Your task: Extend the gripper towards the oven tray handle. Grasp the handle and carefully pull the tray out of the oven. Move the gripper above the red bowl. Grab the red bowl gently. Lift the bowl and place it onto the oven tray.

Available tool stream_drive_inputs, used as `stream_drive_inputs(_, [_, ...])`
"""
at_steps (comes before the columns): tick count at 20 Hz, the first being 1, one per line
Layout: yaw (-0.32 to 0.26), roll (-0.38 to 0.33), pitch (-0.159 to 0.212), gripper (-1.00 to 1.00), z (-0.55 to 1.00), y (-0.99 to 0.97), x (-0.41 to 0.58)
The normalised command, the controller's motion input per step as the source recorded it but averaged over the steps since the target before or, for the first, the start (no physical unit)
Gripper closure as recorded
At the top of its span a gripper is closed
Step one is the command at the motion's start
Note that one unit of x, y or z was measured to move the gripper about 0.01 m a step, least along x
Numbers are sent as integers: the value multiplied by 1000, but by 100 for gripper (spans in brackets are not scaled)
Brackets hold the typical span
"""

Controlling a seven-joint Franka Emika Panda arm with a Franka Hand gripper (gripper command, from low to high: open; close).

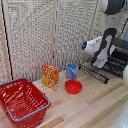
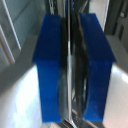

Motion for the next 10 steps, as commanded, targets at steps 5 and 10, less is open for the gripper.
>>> stream_drive_inputs(5, [0, 156, 28, 100, 3, 372, -24])
stream_drive_inputs(10, [-6, 101, 22, 100, 1, 841, 21])
